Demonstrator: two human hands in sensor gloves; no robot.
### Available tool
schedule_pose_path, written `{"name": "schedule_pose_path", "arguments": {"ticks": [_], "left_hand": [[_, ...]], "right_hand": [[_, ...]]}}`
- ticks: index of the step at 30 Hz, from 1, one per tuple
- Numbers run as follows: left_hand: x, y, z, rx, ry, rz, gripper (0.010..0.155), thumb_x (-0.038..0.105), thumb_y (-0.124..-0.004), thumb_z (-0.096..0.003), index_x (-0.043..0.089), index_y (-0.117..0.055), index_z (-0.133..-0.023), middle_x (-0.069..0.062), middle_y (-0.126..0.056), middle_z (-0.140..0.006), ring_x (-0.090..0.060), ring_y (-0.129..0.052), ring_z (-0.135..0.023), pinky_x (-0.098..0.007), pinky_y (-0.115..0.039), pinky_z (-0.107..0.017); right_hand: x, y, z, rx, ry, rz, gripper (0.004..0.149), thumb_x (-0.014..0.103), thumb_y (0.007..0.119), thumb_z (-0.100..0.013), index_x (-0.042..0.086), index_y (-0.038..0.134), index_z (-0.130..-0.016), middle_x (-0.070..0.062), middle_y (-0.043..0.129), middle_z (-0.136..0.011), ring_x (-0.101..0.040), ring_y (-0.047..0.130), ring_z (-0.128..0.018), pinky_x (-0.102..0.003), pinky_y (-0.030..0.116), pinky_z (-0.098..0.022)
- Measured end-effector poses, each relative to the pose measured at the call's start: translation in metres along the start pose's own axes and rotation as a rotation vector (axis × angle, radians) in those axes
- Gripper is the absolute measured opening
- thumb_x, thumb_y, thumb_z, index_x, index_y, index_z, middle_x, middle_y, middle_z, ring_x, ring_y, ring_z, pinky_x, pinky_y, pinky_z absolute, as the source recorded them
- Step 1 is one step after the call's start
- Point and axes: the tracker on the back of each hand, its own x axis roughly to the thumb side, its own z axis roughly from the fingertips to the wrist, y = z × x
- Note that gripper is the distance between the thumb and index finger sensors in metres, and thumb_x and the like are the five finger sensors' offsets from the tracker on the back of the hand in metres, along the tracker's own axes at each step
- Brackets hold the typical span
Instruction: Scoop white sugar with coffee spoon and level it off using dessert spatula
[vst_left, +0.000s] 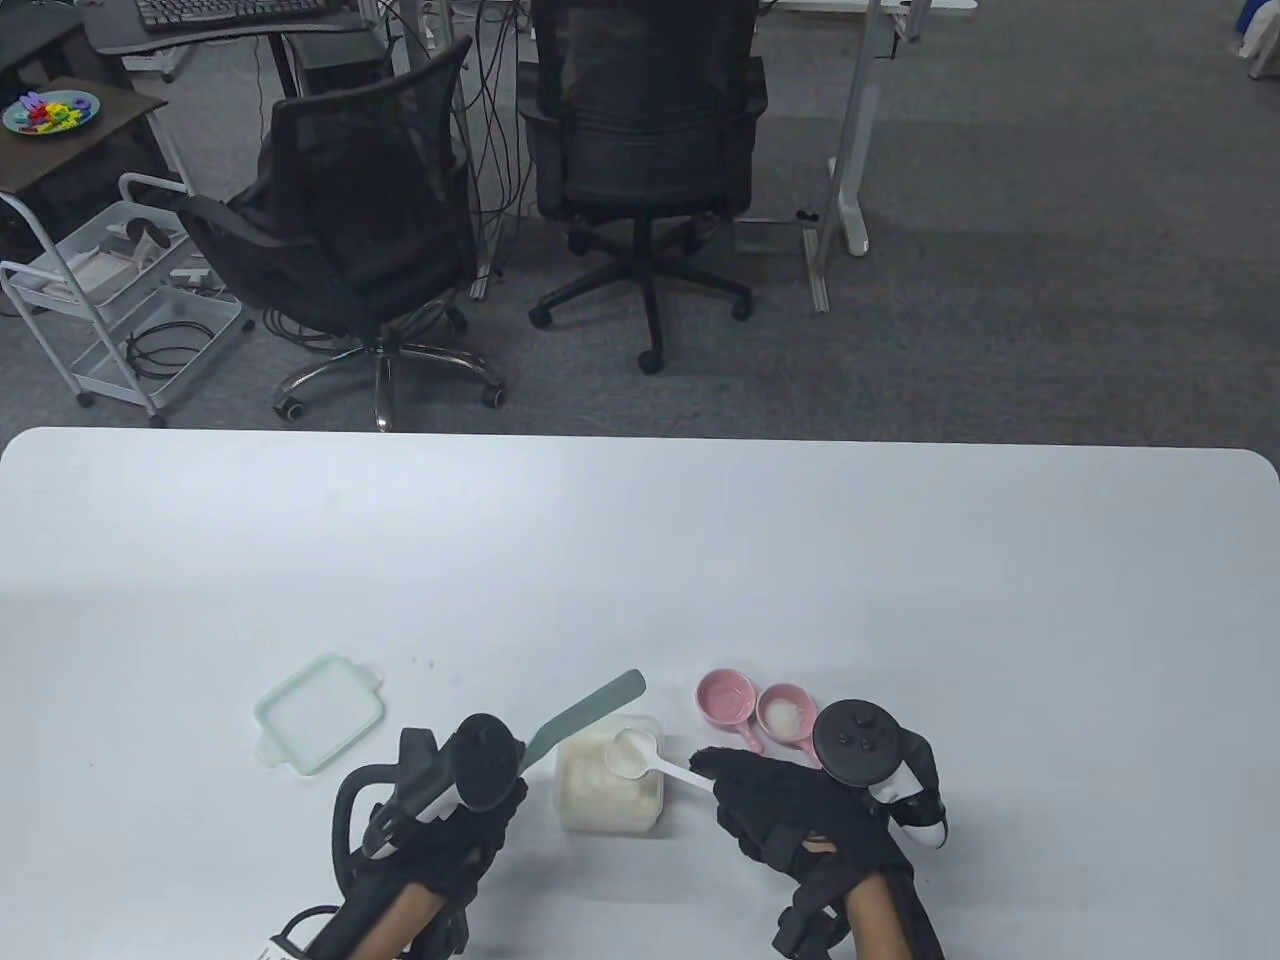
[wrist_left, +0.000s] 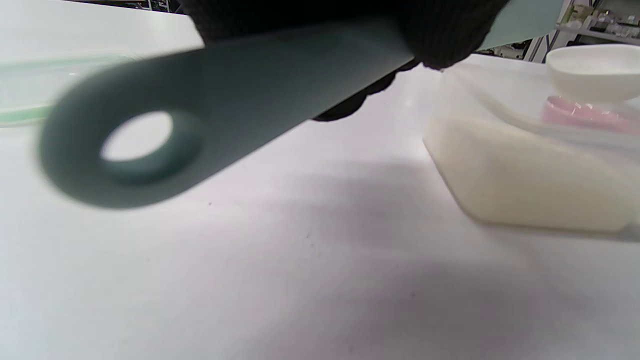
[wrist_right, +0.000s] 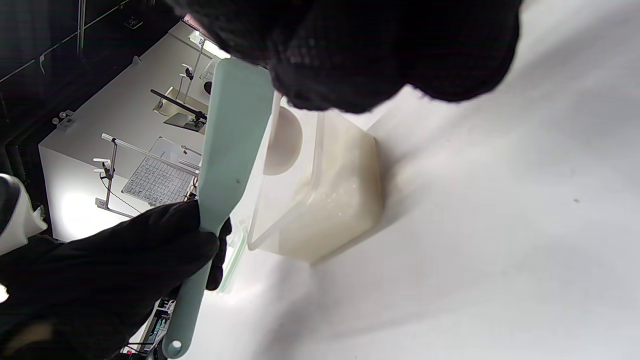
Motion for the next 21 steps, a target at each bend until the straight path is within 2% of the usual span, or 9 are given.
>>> {"name": "schedule_pose_path", "arguments": {"ticks": [1, 2, 3, 4, 14, 21], "left_hand": [[0.001, -0.003, -0.001, -0.089, 0.014, -0.056, 0.053, 0.047, -0.081, -0.0590, 0.030, -0.079, -0.109, 0.001, -0.091, -0.097, -0.022, -0.107, -0.073, -0.039, -0.092, -0.055], [-0.001, -0.004, -0.002, -0.116, -0.004, -0.075, 0.052, 0.046, -0.079, -0.0607, 0.030, -0.077, -0.111, 0.003, -0.087, -0.100, -0.019, -0.106, -0.077, -0.036, -0.092, -0.058], [-0.001, -0.004, -0.002, -0.076, 0.010, -0.044, 0.051, 0.044, -0.081, -0.0594, 0.029, -0.080, -0.109, 0.002, -0.089, -0.098, -0.020, -0.106, -0.075, -0.036, -0.093, -0.056], [0.000, -0.004, -0.002, -0.080, 0.019, -0.055, 0.052, 0.045, -0.079, -0.0612, 0.030, -0.077, -0.111, 0.003, -0.087, -0.101, -0.020, -0.105, -0.078, -0.037, -0.091, -0.059], [-0.003, -0.002, -0.002, -0.069, 0.018, -0.033, 0.052, 0.046, -0.079, -0.0612, 0.030, -0.077, -0.111, 0.003, -0.087, -0.100, -0.019, -0.105, -0.078, -0.037, -0.091, -0.058], [-0.018, 0.004, -0.006, -0.007, 0.101, -0.012, 0.053, 0.046, -0.079, -0.0612, 0.029, -0.076, -0.111, 0.003, -0.087, -0.100, -0.020, -0.105, -0.077, -0.037, -0.092, -0.058]], "right_hand": [[0.000, 0.000, 0.000, 0.001, -0.001, 0.001, 0.048, 0.027, 0.068, -0.065, 0.012, 0.064, -0.111, -0.006, 0.093, -0.068, -0.014, 0.094, -0.043, -0.045, 0.085, -0.047], [0.000, 0.000, 0.000, 0.002, 0.001, 0.003, 0.049, 0.027, 0.068, -0.065, 0.012, 0.064, -0.111, -0.006, 0.093, -0.068, -0.014, 0.094, -0.043, -0.045, 0.085, -0.047], [0.000, 0.000, 0.000, 0.002, 0.003, 0.004, 0.048, 0.027, 0.068, -0.065, 0.012, 0.064, -0.111, -0.006, 0.093, -0.068, -0.014, 0.094, -0.043, -0.045, 0.085, -0.047], [0.000, 0.000, 0.000, 0.002, 0.006, 0.007, 0.048, 0.027, 0.068, -0.065, 0.012, 0.064, -0.111, -0.007, 0.093, -0.068, -0.014, 0.094, -0.043, -0.045, 0.085, -0.047], [0.000, 0.001, 0.000, 0.003, 0.011, 0.009, 0.048, 0.027, 0.068, -0.065, 0.012, 0.064, -0.111, -0.006, 0.093, -0.068, -0.014, 0.094, -0.043, -0.045, 0.085, -0.047], [0.000, 0.001, 0.000, 0.002, 0.005, 0.006, 0.048, 0.028, 0.068, -0.065, 0.012, 0.064, -0.111, -0.006, 0.093, -0.068, -0.014, 0.094, -0.043, -0.045, 0.085, -0.047]]}}
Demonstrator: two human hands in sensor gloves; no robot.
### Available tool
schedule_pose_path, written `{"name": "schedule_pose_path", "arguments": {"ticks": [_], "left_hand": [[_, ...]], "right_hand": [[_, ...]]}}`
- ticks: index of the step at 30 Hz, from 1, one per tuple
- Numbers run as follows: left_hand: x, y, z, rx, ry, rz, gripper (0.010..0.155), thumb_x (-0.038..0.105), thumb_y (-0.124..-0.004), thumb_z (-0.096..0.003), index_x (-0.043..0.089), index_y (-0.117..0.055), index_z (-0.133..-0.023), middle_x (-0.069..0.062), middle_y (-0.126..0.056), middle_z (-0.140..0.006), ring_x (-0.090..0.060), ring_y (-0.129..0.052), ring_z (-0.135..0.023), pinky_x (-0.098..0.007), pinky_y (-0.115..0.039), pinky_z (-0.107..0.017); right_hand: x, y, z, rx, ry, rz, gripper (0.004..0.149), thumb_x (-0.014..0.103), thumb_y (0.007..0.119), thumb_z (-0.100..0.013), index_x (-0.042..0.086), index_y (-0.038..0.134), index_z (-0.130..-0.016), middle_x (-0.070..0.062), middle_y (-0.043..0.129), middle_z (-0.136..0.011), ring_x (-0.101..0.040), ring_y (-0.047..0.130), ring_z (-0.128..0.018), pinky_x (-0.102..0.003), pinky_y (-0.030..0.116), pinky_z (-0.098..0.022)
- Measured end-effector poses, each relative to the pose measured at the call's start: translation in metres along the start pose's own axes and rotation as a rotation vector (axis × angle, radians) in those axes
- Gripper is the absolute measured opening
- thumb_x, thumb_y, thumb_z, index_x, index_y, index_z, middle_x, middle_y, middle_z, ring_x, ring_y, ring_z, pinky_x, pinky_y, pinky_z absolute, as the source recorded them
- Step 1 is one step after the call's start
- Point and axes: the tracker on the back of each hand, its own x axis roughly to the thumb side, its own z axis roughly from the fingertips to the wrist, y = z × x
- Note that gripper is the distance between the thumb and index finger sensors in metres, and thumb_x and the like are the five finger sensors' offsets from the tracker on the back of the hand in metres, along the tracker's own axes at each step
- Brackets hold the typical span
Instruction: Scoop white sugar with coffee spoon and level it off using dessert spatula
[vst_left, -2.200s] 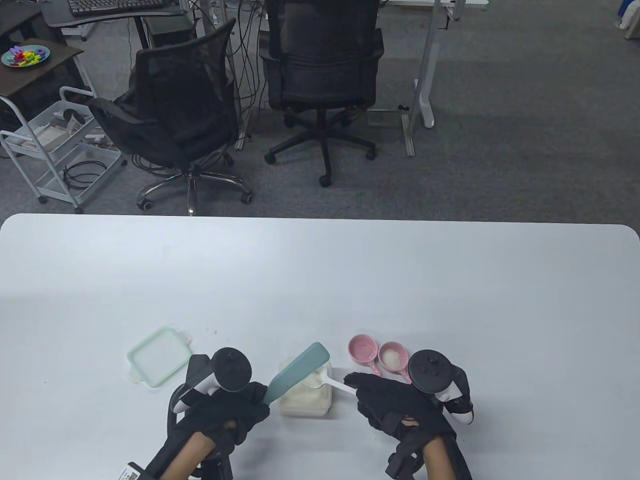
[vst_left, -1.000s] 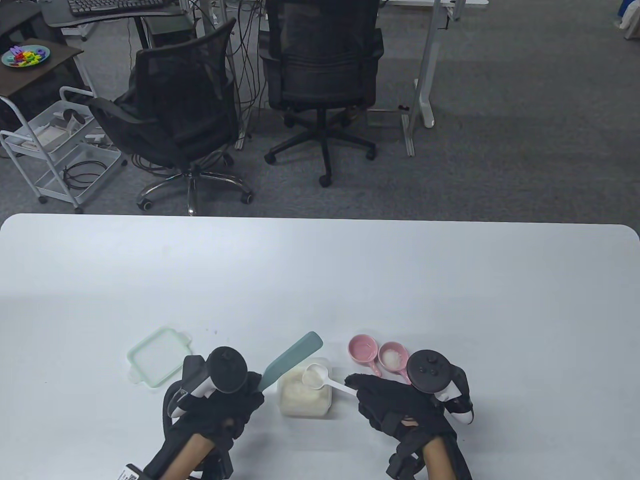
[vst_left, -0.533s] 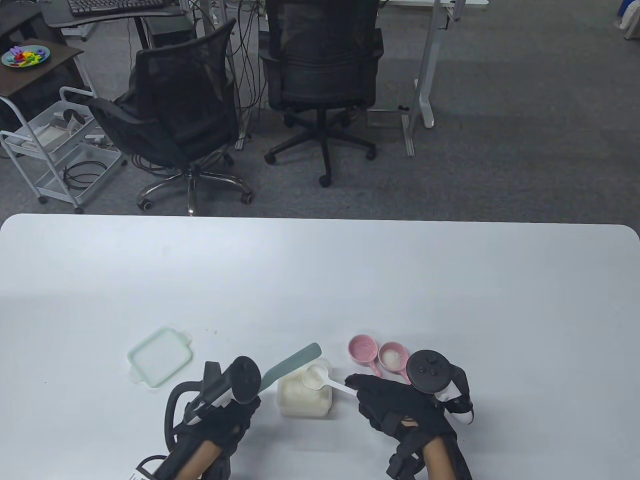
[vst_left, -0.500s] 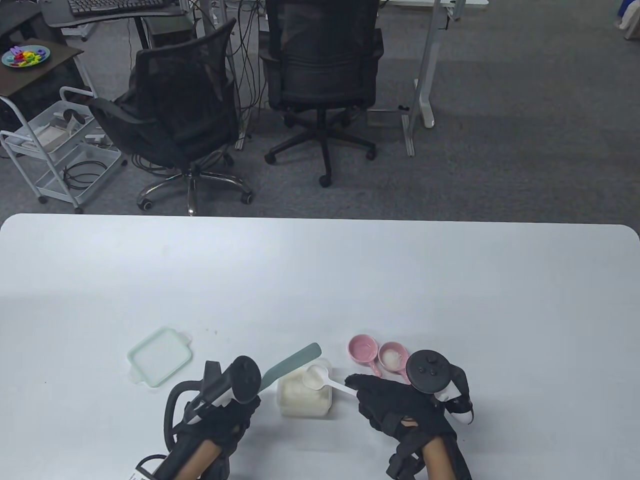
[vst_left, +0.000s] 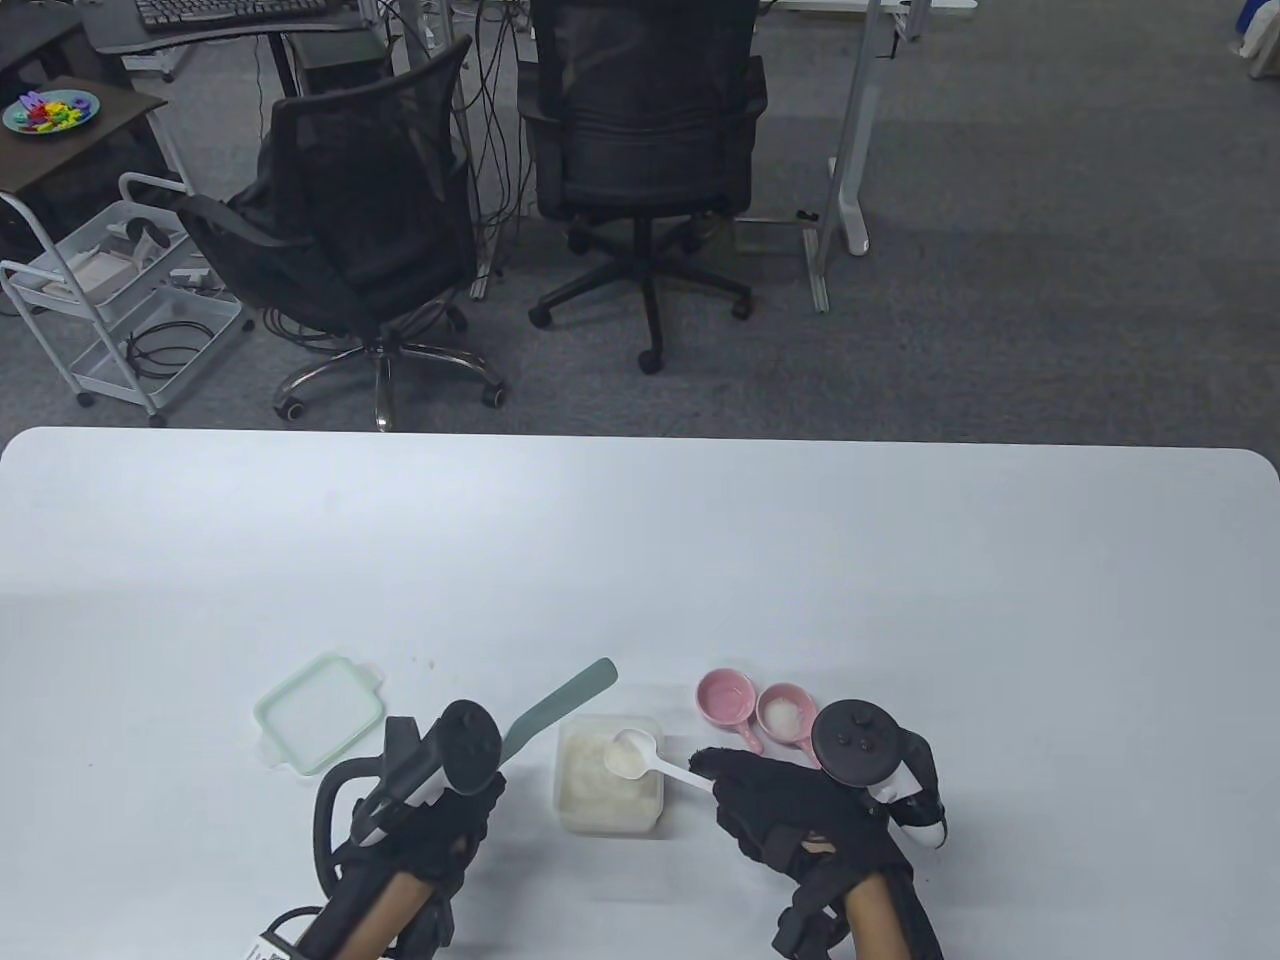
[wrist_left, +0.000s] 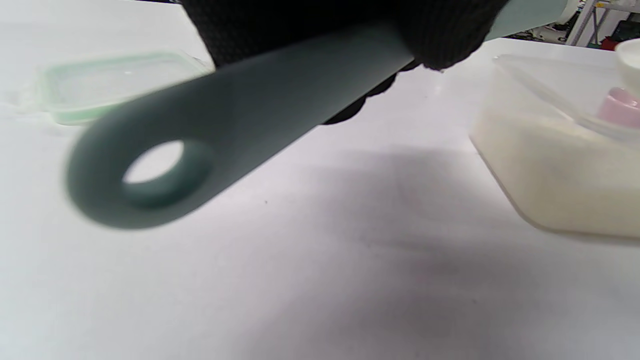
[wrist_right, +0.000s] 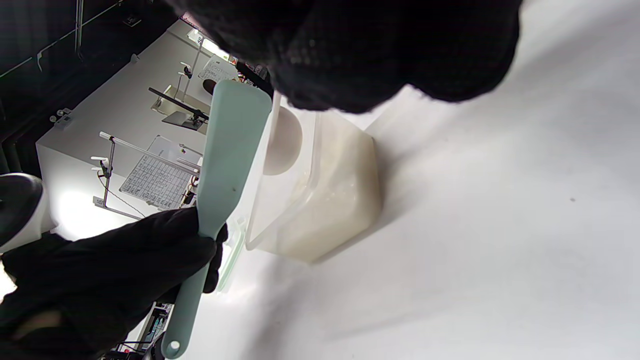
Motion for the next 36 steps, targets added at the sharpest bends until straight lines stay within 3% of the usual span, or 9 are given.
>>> {"name": "schedule_pose_path", "arguments": {"ticks": [13, 36], "left_hand": [[-0.020, -0.003, -0.016, -0.014, 0.106, -0.014, 0.052, 0.046, -0.079, -0.0614, 0.029, -0.077, -0.111, 0.003, -0.087, -0.100, -0.020, -0.106, -0.077, -0.037, -0.092, -0.057], [-0.015, -0.036, -0.035, -0.038, 0.224, -0.179, 0.054, 0.047, -0.078, -0.0615, 0.026, -0.073, -0.111, 0.002, -0.081, -0.104, -0.021, -0.100, -0.083, -0.034, -0.093, -0.058]], "right_hand": [[0.000, 0.000, 0.000, 0.003, 0.001, 0.003, 0.048, 0.028, 0.068, -0.065, 0.012, 0.064, -0.111, -0.006, 0.093, -0.068, -0.014, 0.094, -0.043, -0.045, 0.085, -0.047], [0.000, 0.002, 0.000, 0.018, 0.009, 0.014, 0.048, 0.028, 0.068, -0.065, 0.012, 0.064, -0.111, -0.007, 0.093, -0.068, -0.014, 0.094, -0.043, -0.045, 0.085, -0.048]]}}
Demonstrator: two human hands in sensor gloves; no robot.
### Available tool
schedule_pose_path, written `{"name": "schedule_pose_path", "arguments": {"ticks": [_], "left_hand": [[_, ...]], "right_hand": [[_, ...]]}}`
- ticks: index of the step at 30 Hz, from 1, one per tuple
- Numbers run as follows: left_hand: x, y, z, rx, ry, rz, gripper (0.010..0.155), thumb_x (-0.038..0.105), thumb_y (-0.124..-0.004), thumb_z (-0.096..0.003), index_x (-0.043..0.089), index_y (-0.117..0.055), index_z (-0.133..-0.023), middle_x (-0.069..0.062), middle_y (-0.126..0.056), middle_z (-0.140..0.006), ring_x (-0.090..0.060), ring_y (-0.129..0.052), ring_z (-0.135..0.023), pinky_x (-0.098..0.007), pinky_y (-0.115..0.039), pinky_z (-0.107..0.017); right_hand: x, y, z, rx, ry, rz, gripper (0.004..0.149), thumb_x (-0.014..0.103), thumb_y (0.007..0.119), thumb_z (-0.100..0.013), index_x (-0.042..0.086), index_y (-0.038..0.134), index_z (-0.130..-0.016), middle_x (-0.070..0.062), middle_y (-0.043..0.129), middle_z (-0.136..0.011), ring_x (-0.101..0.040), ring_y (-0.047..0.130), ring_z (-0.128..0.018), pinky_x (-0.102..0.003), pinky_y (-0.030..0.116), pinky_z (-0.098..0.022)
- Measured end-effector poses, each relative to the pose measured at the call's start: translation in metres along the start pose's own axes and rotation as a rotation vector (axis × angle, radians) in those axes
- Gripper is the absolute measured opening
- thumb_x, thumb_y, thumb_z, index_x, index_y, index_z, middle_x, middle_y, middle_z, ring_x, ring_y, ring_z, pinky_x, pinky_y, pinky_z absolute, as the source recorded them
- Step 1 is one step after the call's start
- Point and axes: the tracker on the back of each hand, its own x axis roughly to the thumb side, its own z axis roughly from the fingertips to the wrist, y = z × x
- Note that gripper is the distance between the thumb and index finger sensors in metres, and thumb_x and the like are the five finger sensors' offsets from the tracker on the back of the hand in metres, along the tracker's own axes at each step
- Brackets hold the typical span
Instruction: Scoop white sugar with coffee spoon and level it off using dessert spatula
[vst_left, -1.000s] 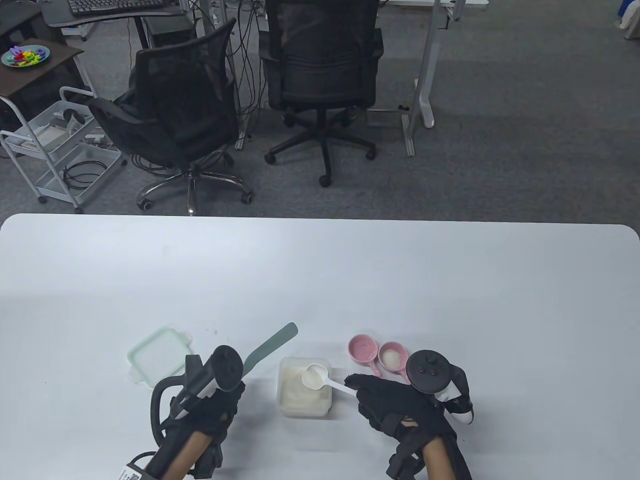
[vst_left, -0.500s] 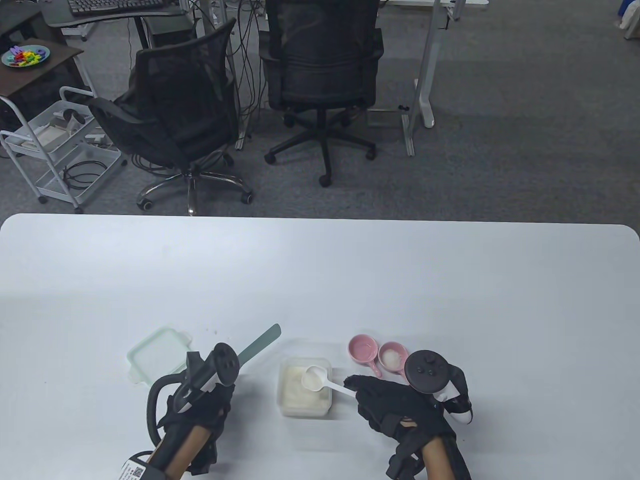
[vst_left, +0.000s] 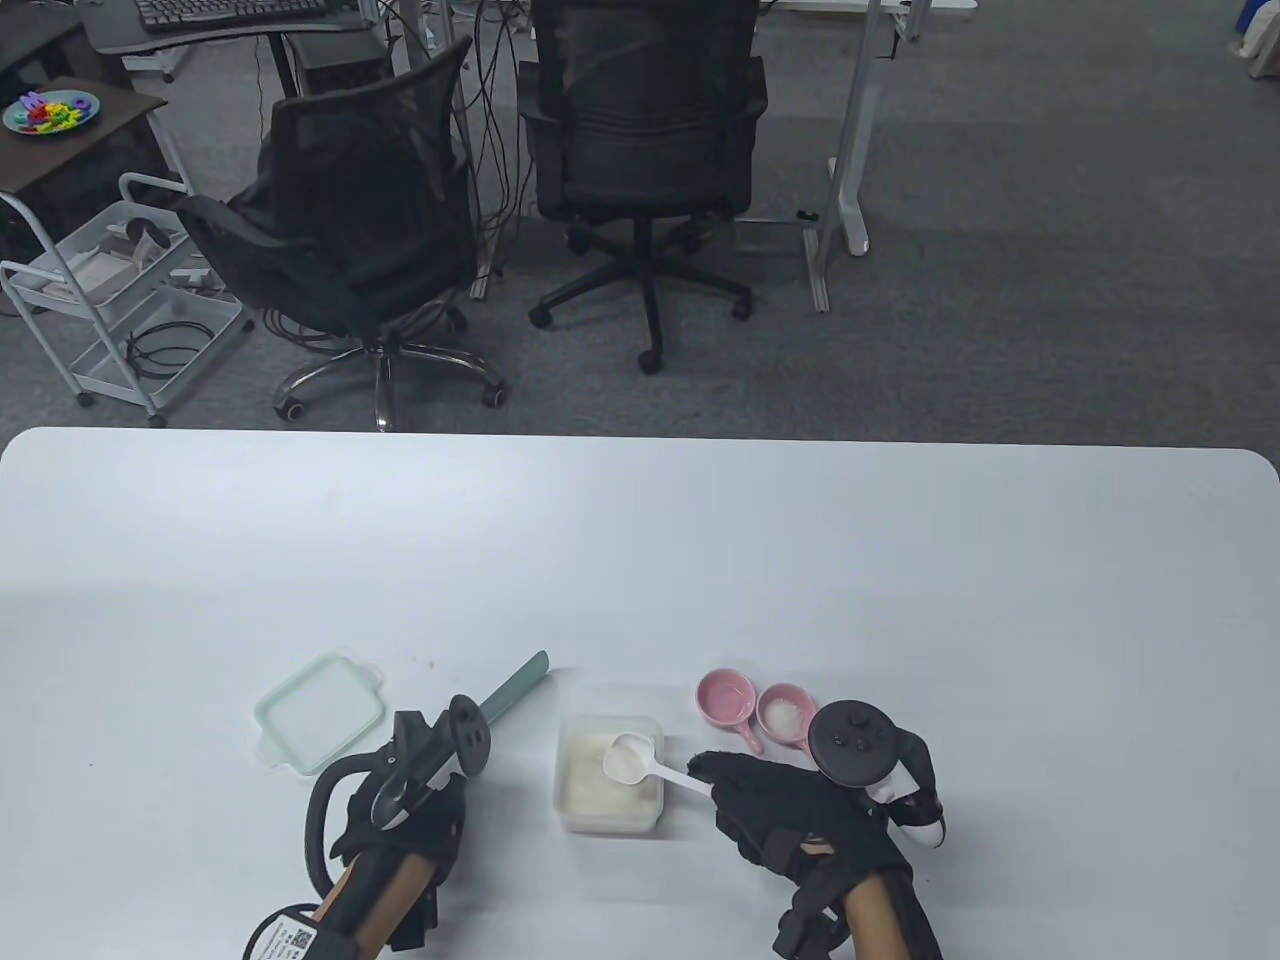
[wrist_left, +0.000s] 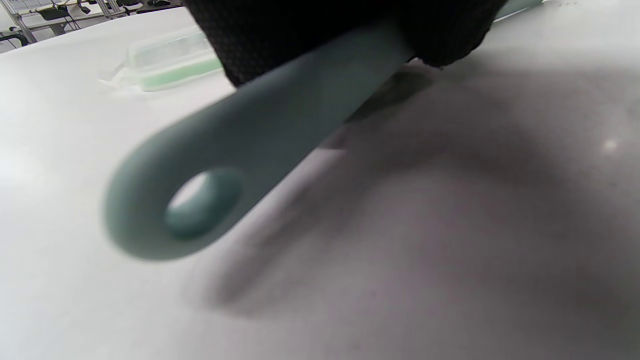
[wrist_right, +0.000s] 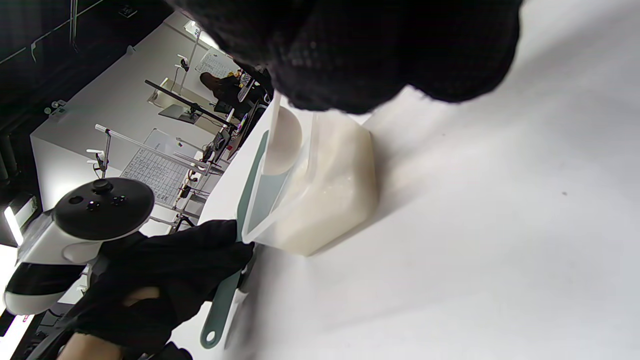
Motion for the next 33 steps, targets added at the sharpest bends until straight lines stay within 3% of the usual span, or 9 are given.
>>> {"name": "schedule_pose_path", "arguments": {"ticks": [9, 12, 16, 18, 21, 22, 23, 24, 33], "left_hand": [[0.006, -0.002, 0.004, 0.016, 0.025, -0.055, 0.055, 0.049, -0.077, -0.0614, 0.027, -0.070, -0.112, 0.001, -0.079, -0.105, -0.023, -0.099, -0.085, -0.034, -0.092, -0.058], [0.001, 0.002, 0.007, 0.015, 0.019, -0.033, 0.062, 0.058, -0.071, -0.0613, 0.028, -0.063, -0.114, 0.000, -0.076, -0.109, -0.025, -0.096, -0.089, -0.037, -0.090, -0.060], [-0.006, 0.014, 0.015, 0.111, -0.015, 0.050, 0.066, 0.066, -0.064, -0.0598, 0.032, -0.055, -0.117, -0.002, -0.069, -0.116, -0.031, -0.089, -0.099, -0.045, -0.083, -0.068], [-0.007, 0.020, 0.021, 0.225, -0.067, 0.120, 0.070, 0.068, -0.063, -0.0584, 0.033, -0.049, -0.118, -0.003, -0.063, -0.120, -0.033, -0.085, -0.103, -0.049, -0.081, -0.071], [-0.006, 0.027, 0.028, 0.311, -0.124, 0.148, 0.074, 0.071, -0.060, -0.0571, 0.036, -0.042, -0.120, -0.005, -0.051, -0.125, -0.037, -0.071, -0.113, -0.058, -0.068, -0.078], [-0.005, 0.028, 0.030, 0.317, -0.155, 0.153, 0.076, 0.071, -0.061, -0.0565, 0.034, -0.041, -0.121, -0.006, -0.047, -0.127, -0.038, -0.066, -0.115, -0.060, -0.064, -0.079], [-0.004, 0.028, 0.031, 0.319, -0.178, 0.163, 0.079, 0.076, -0.063, -0.0483, 0.044, -0.048, -0.119, -0.008, -0.055, -0.128, -0.048, -0.074, -0.111, -0.069, -0.066, -0.072], [-0.003, 0.028, 0.032, 0.315, -0.193, 0.173, 0.078, 0.072, -0.059, -0.0562, 0.035, -0.036, -0.121, -0.004, -0.040, -0.129, -0.041, -0.057, -0.119, -0.064, -0.056, -0.081], [0.008, 0.023, 0.036, 0.269, -0.280, 0.145, 0.083, 0.074, -0.056, -0.0548, 0.036, -0.027, -0.123, -0.006, -0.024, -0.132, -0.047, -0.038, -0.123, -0.070, -0.040, -0.082]], "right_hand": [[0.000, 0.000, 0.000, 0.002, 0.004, 0.001, 0.049, 0.028, 0.068, -0.065, 0.012, 0.063, -0.111, -0.006, 0.093, -0.069, -0.014, 0.094, -0.043, -0.045, 0.085, -0.048], [0.000, 0.000, 0.000, 0.003, 0.004, 0.001, 0.049, 0.028, 0.068, -0.065, 0.012, 0.063, -0.111, -0.007, 0.093, -0.069, -0.014, 0.094, -0.043, -0.045, 0.085, -0.048], [0.000, 0.000, 0.000, 0.003, 0.002, 0.006, 0.049, 0.027, 0.069, -0.065, 0.012, 0.063, -0.111, -0.007, 0.093, -0.069, -0.015, 0.094, -0.044, -0.046, 0.085, -0.048], [0.000, 0.000, 0.000, 0.003, 0.000, 0.007, 0.049, 0.027, 0.069, -0.065, 0.012, 0.063, -0.111, -0.007, 0.093, -0.069, -0.015, 0.094, -0.044, -0.046, 0.084, -0.048], [0.000, 0.000, -0.001, 0.010, -0.006, -0.003, 0.049, 0.027, 0.069, -0.065, 0.012, 0.063, -0.111, -0.007, 0.093, -0.069, -0.015, 0.094, -0.044, -0.046, 0.085, -0.048], [0.000, 0.000, -0.001, 0.012, -0.008, -0.018, 0.049, 0.027, 0.069, -0.065, 0.012, 0.063, -0.111, -0.007, 0.093, -0.070, -0.015, 0.094, -0.044, -0.046, 0.084, -0.048], [-0.001, -0.001, -0.001, 0.007, -0.009, -0.020, 0.049, 0.027, 0.069, -0.065, 0.012, 0.063, -0.111, -0.007, 0.093, -0.070, -0.015, 0.094, -0.044, -0.046, 0.084, -0.048], [-0.001, -0.001, 0.000, 0.004, -0.008, -0.020, 0.049, 0.027, 0.069, -0.065, 0.011, 0.063, -0.111, -0.007, 0.093, -0.070, -0.015, 0.094, -0.044, -0.046, 0.084, -0.048], [-0.010, -0.015, 0.005, -0.085, -0.010, -0.106, 0.049, 0.026, 0.069, -0.064, 0.012, 0.062, -0.111, -0.008, 0.092, -0.073, -0.017, 0.094, -0.047, -0.047, 0.084, -0.050]]}}
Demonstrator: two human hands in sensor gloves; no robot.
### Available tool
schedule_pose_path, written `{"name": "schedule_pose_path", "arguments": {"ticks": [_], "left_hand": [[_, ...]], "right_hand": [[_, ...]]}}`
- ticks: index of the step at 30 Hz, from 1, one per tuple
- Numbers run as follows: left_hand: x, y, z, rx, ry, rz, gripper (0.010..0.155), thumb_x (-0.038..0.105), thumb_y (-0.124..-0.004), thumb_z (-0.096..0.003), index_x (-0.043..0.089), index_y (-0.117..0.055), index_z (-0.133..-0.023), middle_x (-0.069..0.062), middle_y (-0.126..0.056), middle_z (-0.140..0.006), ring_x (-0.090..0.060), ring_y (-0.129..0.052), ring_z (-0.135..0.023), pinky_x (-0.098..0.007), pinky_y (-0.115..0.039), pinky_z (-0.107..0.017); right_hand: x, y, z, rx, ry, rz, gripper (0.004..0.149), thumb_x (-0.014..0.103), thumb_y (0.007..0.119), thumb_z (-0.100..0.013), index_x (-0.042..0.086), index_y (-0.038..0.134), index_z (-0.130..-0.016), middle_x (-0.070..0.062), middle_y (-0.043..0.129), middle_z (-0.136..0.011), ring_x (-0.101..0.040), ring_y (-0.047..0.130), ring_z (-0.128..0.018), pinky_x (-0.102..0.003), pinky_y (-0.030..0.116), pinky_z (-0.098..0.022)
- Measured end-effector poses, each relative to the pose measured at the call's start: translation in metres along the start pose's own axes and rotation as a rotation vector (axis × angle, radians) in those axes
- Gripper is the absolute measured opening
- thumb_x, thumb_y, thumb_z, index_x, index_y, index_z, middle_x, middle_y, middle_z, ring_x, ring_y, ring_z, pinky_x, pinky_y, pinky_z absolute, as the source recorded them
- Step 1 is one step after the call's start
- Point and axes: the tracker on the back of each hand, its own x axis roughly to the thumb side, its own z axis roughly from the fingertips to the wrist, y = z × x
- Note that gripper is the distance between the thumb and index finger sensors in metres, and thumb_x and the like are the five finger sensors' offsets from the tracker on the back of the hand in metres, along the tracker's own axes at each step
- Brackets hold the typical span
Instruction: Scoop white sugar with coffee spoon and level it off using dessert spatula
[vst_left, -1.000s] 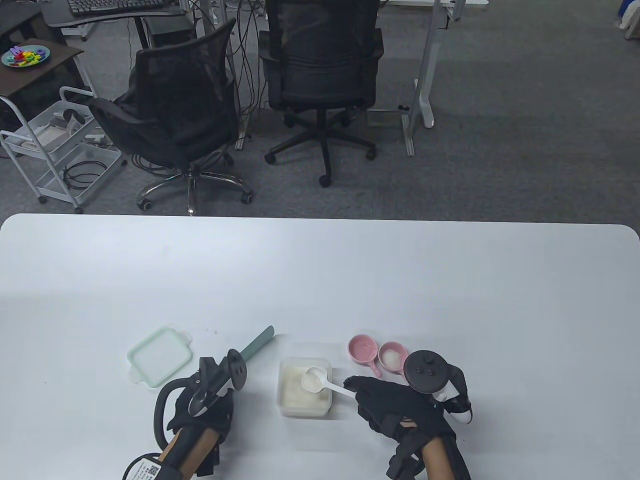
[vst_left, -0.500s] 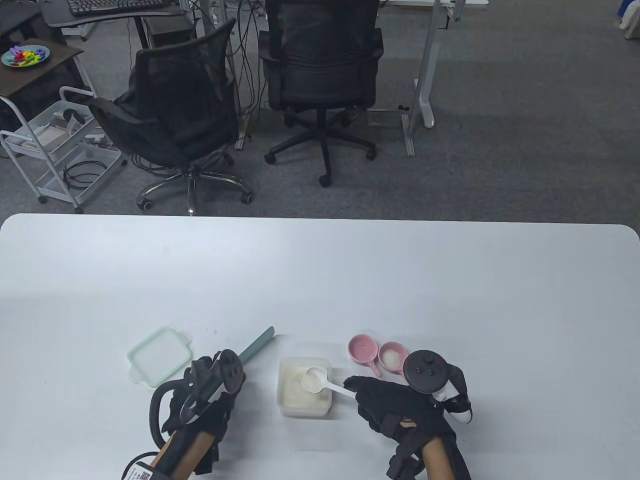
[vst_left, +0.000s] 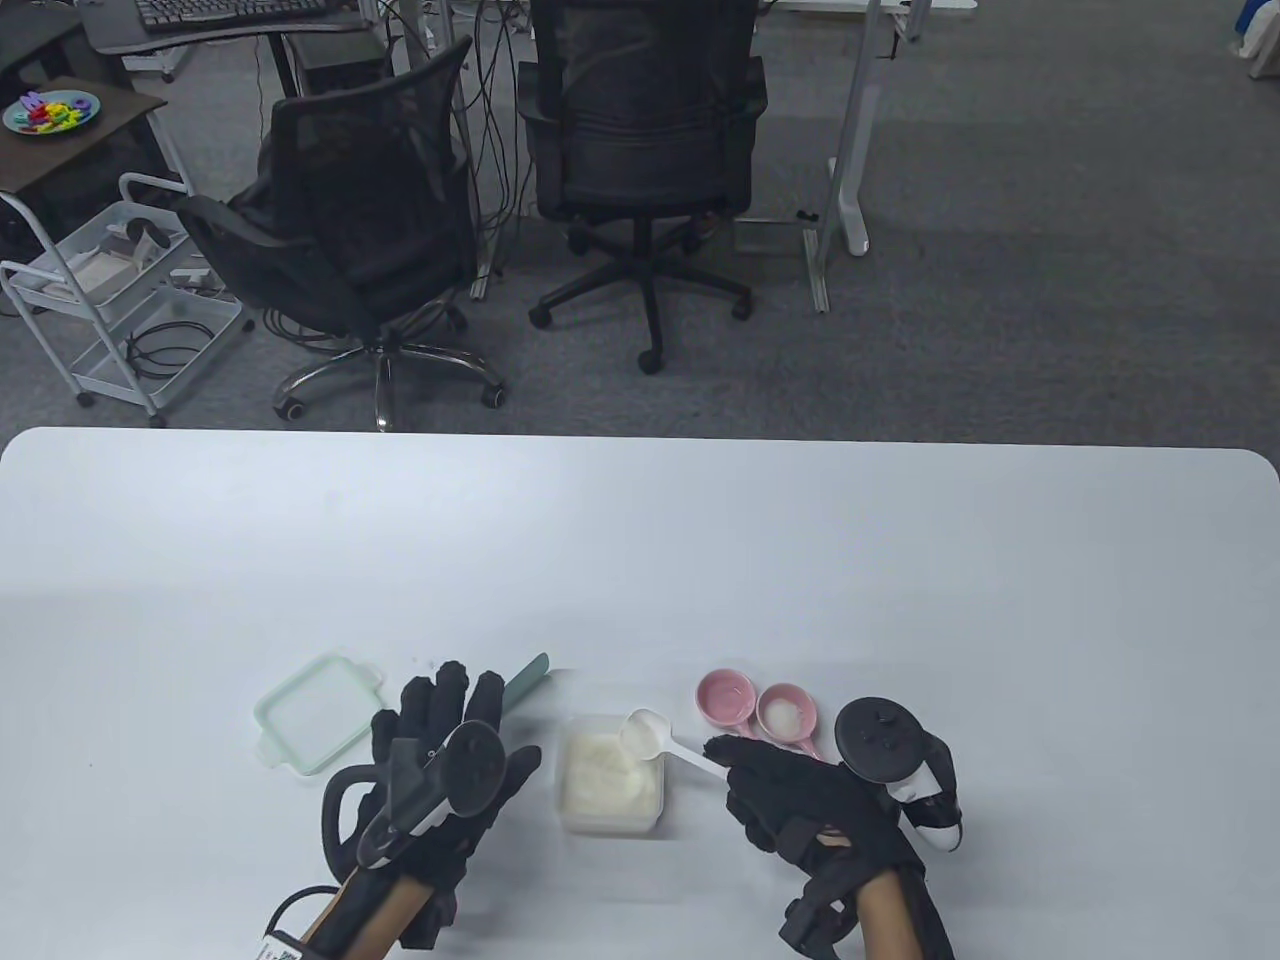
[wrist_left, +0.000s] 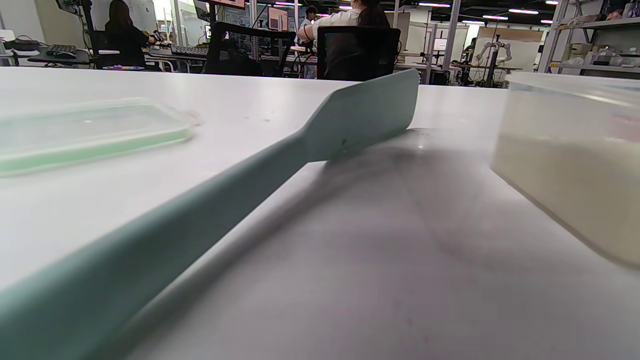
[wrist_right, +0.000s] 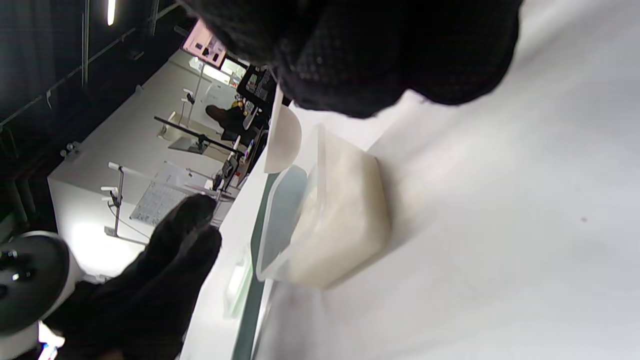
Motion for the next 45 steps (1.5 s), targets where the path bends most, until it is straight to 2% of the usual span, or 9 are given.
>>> {"name": "schedule_pose_path", "arguments": {"ticks": [4, 5, 7, 8, 19, 22, 24, 31, 45], "left_hand": [[0.001, -0.001, 0.000, -0.023, -0.009, -0.010, 0.083, 0.074, -0.057, -0.0552, 0.036, -0.027, -0.123, -0.006, -0.023, -0.132, -0.047, -0.036, -0.123, -0.070, -0.039, -0.082], [0.001, -0.002, -0.001, -0.029, -0.010, -0.012, 0.085, 0.076, -0.058, -0.0510, 0.040, -0.031, -0.123, -0.007, -0.026, -0.133, -0.052, -0.039, -0.122, -0.074, -0.042, -0.078], [0.001, -0.002, -0.001, -0.033, -0.011, -0.018, 0.083, 0.074, -0.056, -0.0555, 0.035, -0.027, -0.123, -0.006, -0.023, -0.131, -0.047, -0.035, -0.123, -0.070, -0.039, -0.082], [0.002, -0.003, -0.001, -0.039, -0.011, -0.026, 0.083, 0.074, -0.056, -0.0554, 0.036, -0.027, -0.123, -0.010, -0.022, -0.131, -0.047, -0.035, -0.123, -0.070, -0.038, -0.082], [0.003, -0.007, -0.002, -0.090, -0.016, -0.057, 0.082, 0.074, -0.056, -0.0553, 0.036, -0.029, -0.123, -0.010, -0.022, -0.131, -0.049, -0.034, -0.122, -0.071, -0.038, -0.081], [0.003, -0.006, -0.002, -0.092, -0.014, -0.059, 0.083, 0.075, -0.057, -0.0532, 0.038, -0.030, -0.123, -0.010, -0.023, -0.132, -0.052, -0.035, -0.122, -0.073, -0.039, -0.080], [0.003, -0.006, -0.002, -0.088, -0.013, -0.055, 0.082, 0.074, -0.057, -0.0553, 0.036, -0.029, -0.123, -0.010, -0.022, -0.131, -0.049, -0.034, -0.122, -0.071, -0.038, -0.081], [0.003, -0.006, -0.002, -0.097, -0.013, -0.062, 0.082, 0.074, -0.056, -0.0553, 0.036, -0.029, -0.123, -0.010, -0.022, -0.131, -0.049, -0.033, -0.122, -0.071, -0.038, -0.081], [0.004, -0.007, -0.002, -0.113, -0.010, -0.071, 0.082, 0.074, -0.056, -0.0553, 0.036, -0.029, -0.123, -0.010, -0.021, -0.131, -0.050, -0.032, -0.122, -0.071, -0.038, -0.081]], "right_hand": [[-0.005, -0.011, 0.004, -0.067, 0.001, -0.042, 0.050, 0.026, 0.069, -0.064, 0.011, 0.062, -0.111, -0.009, 0.092, -0.073, -0.017, 0.094, -0.048, -0.047, 0.083, -0.051], [-0.006, -0.013, 0.005, -0.077, 0.002, -0.050, 0.050, 0.026, 0.069, -0.064, 0.011, 0.062, -0.111, -0.009, 0.092, -0.073, -0.017, 0.094, -0.048, -0.047, 0.083, -0.051], [-0.011, -0.019, 0.007, -0.100, 0.010, -0.077, 0.050, 0.026, 0.069, -0.064, 0.011, 0.062, -0.111, -0.009, 0.092, -0.074, -0.017, 0.094, -0.048, -0.047, 0.083, -0.051], [-0.014, -0.023, 0.008, -0.120, 0.019, -0.097, 0.050, 0.026, 0.069, -0.064, 0.011, 0.062, -0.111, -0.009, 0.092, -0.074, -0.017, 0.094, -0.048, -0.047, 0.083, -0.051], [-0.049, -0.052, 0.022, -0.265, 0.171, -0.157, 0.050, 0.025, 0.069, -0.064, 0.011, 0.062, -0.112, -0.010, 0.091, -0.074, -0.019, 0.093, -0.049, -0.049, 0.082, -0.052], [-0.052, -0.058, 0.026, -0.297, 0.183, -0.166, 0.050, 0.025, 0.069, -0.065, 0.011, 0.061, -0.112, -0.010, 0.091, -0.075, -0.019, 0.093, -0.049, -0.049, 0.082, -0.052], [-0.051, -0.062, 0.030, -0.315, 0.187, -0.163, 0.050, 0.024, 0.069, -0.065, 0.011, 0.061, -0.112, -0.011, 0.090, -0.076, -0.019, 0.093, -0.050, -0.049, 0.081, -0.052], [-0.042, -0.063, 0.034, -0.360, 0.277, 0.059, 0.050, 0.024, 0.069, -0.064, 0.012, 0.060, -0.112, -0.011, 0.089, -0.078, -0.020, 0.093, -0.052, -0.050, 0.080, -0.054], [-0.020, -0.055, 0.034, -0.379, 0.322, 0.315, 0.050, 0.023, 0.069, -0.064, 0.013, 0.060, -0.112, -0.011, 0.088, -0.081, -0.021, 0.092, -0.055, -0.051, 0.079, -0.057]]}}
